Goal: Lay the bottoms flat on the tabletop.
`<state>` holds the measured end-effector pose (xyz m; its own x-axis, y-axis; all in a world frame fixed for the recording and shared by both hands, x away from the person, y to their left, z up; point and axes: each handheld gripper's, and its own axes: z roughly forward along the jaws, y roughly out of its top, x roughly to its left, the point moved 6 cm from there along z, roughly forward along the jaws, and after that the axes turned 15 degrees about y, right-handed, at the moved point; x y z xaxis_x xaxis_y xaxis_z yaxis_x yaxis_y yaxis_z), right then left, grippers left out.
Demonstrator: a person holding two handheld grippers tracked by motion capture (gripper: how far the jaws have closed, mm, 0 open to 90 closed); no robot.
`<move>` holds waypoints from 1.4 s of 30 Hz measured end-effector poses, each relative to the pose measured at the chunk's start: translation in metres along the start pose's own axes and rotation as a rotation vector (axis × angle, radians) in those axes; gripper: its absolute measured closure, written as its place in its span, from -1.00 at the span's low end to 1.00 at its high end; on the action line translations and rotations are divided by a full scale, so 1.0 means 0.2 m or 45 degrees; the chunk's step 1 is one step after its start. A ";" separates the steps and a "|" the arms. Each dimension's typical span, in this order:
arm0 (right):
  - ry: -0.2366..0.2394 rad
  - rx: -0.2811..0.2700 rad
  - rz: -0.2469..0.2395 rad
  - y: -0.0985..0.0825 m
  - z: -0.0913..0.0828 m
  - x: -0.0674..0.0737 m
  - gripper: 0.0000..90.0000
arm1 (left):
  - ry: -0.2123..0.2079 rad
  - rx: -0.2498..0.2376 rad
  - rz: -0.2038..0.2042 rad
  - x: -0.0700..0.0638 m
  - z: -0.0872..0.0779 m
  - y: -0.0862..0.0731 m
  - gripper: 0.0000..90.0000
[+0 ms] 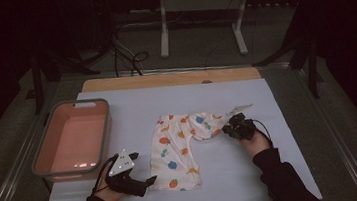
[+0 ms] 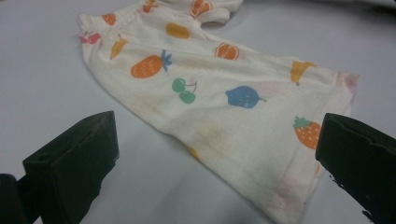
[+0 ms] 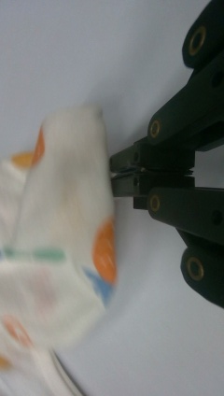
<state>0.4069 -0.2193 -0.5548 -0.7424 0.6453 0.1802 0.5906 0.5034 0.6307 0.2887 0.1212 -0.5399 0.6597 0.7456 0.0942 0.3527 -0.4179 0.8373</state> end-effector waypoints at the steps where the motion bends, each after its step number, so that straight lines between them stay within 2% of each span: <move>1: 0.025 0.000 -0.007 0.00 -0.01 0.03 0.98 | 0.000 0.000 0.000 0.00 0.00 0.00 -0.99; 3: 0.062 0.007 -0.050 -0.02 -0.03 0.09 0.98 | 0.000 -0.007 -0.007 0.00 0.00 0.00 -0.99; 4: 0.062 0.007 -0.050 -0.02 -0.03 0.09 0.98 | 0.000 -0.007 -0.007 0.00 0.00 0.00 -0.99; 5: 0.111 -0.012 -0.077 -0.03 -0.07 0.15 0.98 | 0.002 -0.008 -0.004 0.00 0.00 0.01 -0.99; 6: 0.111 -0.012 -0.077 -0.03 -0.07 0.15 0.98 | 0.002 -0.008 -0.004 0.00 0.00 0.01 -0.99; 7: 0.151 -0.035 -0.083 -0.03 -0.11 0.19 0.98 | 0.002 -0.008 -0.002 0.00 0.00 0.01 -0.99; 9: 0.172 -0.050 -0.084 -0.04 -0.14 0.22 0.98 | 0.002 -0.008 0.001 0.00 0.00 0.01 -0.99; 10: 0.215 -0.067 -0.074 -0.04 -0.17 0.25 0.98 | 0.000 -0.007 0.001 0.00 0.00 0.01 -0.99; 11: 0.224 -0.074 -0.086 -0.05 -0.19 0.26 0.98 | 0.001 -0.005 0.002 0.00 0.00 0.01 -0.99; 12: 0.288 -0.102 -0.091 -0.06 -0.23 0.32 0.98 | 0.000 -0.004 0.002 0.00 0.00 0.01 -0.99; 13: 0.301 -0.116 -0.091 -0.06 -0.25 0.34 0.98 | 0.000 -0.004 0.002 0.00 0.00 0.01 -0.99; 14: 0.336 -0.134 -0.079 -0.06 -0.27 0.36 0.98 | 0.001 -0.004 0.003 0.00 0.00 0.01 -0.99; 15: 0.336 -0.134 -0.079 -0.06 -0.27 0.36 0.98 | 0.000 -0.005 0.001 0.00 0.00 0.01 -0.99; 16: 0.421 -0.187 -0.045 -0.04 -0.31 0.39 0.98 | 0.000 -0.007 0.002 0.00 0.00 0.01 -0.99; 17: 0.421 -0.187 -0.045 -0.04 -0.31 0.39 0.98 | 0.000 -0.007 0.002 0.00 0.00 0.01 -0.99; 18: 0.447 -0.223 -0.027 -0.03 -0.34 0.40 0.98 | 0.000 -0.007 0.000 0.00 0.00 0.01 -0.99; 19: 0.541 -0.333 0.037 -0.01 -0.41 0.41 0.98 | -0.001 -0.007 0.001 0.00 0.00 0.01 -0.99; 20: 0.544 -0.368 0.059 0.00 -0.44 0.39 0.98 | -0.002 -0.007 -0.001 0.00 0.00 0.01 -0.99; 21: 0.544 -0.368 0.059 0.00 -0.44 0.39 0.98 | -0.001 -0.006 0.001 0.00 0.00 0.01 -0.99; 22: 0.470 -0.359 0.063 0.00 -0.45 0.36 0.97 | -0.002 -0.006 0.000 0.00 0.00 0.01 -0.99; 23: 0.470 -0.359 0.063 0.00 -0.45 0.36 0.97 | -0.002 -0.006 0.000 0.00 0.00 0.01 -0.99; 24: 0.358 -0.319 0.077 -0.02 -0.45 0.32 0.97 | -0.003 -0.007 0.001 0.00 0.00 0.01 -0.99; 25: 0.225 -0.251 0.182 -0.09 -0.43 0.20 0.97 | -0.001 -0.007 -0.001 0.00 0.00 0.01 -0.99; 26: 0.225 -0.251 0.182 -0.09 -0.43 0.20 0.97 | -0.001 -0.008 -0.001 0.00 0.00 0.01 -0.99; 27: 0.131 -0.191 0.187 -0.14 -0.39 0.15 0.96 | 0.000 -0.009 0.000 0.00 0.00 0.01 -0.99; 29: 0.126 -0.165 0.225 -0.18 -0.36 0.11 0.94 | 0.001 -0.008 -0.001 0.00 0.00 0.01 -0.99; 31: 0.053 -0.122 0.228 -0.21 -0.33 0.06 0.94 | 0.000 -0.008 -0.002 0.00 0.00 0.01 -0.99; 32: 0.047 -0.110 0.257 -0.23 -0.32 0.04 0.95 | 0.000 -0.007 -0.001 0.00 0.00 0.01 -0.99; 33: 0.047 -0.110 0.257 -0.23 -0.32 0.04 0.95 | 0.000 -0.007 -0.001 0.00 0.00 0.01 -0.99; 34: 0.025 -0.067 0.277 -0.27 -0.30 0.00 0.95 | -0.001 -0.008 0.001 0.00 0.00 0.01 -0.99; 36: 0.033 -0.062 0.289 -0.29 -0.29 0.00 0.95 | 0.000 -0.009 0.002 0.00 0.00 0.01 -0.99; 37: 0.051 -0.059 0.305 -0.30 -0.28 -0.01 0.86 | 0.002 -0.008 0.000 0.00 0.00 0.01 -0.99; 38: 0.051 -0.059 0.305 -0.30 -0.28 -0.01 0.86 | 0.002 -0.008 0.000 0.00 0.00 0.01 -0.99; 39: 0.079 -0.067 0.292 -0.30 -0.28 0.00 0.69 | 0.001 -0.008 -0.002 0.00 0.00 0.01 -0.99; 40: 0.097 -0.121 0.269 -0.27 -0.30 0.03 0.45 | 0.002 -0.009 -0.001 0.00 0.00 0.01 -0.99; 42: 0.109 -0.140 0.255 -0.25 -0.31 0.04 0.37 | 0.001 -0.009 -0.001 0.00 0.00 0.01 -0.99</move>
<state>0.3515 -0.2749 -0.5373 -0.6404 0.6729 0.3703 0.6945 0.3016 0.6532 0.2893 0.1197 -0.5383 0.6588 0.7464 0.0939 0.3484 -0.4134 0.8412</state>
